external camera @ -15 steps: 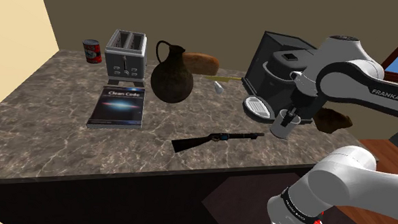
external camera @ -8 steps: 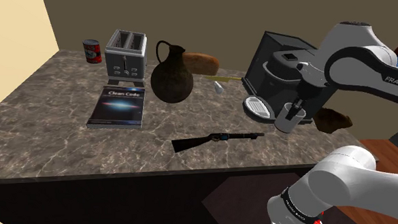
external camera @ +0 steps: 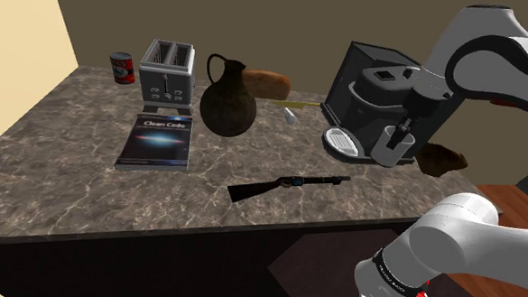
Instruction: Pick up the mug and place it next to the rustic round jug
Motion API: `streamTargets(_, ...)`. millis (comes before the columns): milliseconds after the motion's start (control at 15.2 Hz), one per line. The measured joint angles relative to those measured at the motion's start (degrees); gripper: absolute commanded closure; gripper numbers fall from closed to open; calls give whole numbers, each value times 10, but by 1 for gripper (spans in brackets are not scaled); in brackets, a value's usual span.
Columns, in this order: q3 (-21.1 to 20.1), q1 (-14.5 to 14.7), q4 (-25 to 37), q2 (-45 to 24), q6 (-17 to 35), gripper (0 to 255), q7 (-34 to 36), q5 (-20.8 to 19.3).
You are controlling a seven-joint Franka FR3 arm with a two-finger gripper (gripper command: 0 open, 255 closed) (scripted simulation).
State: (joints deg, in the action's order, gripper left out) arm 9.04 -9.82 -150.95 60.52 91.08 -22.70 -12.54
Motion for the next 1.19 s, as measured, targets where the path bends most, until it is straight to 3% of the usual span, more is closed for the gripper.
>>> streamTargets(1188,-17,8,167,-56,-110,255,-11,17)
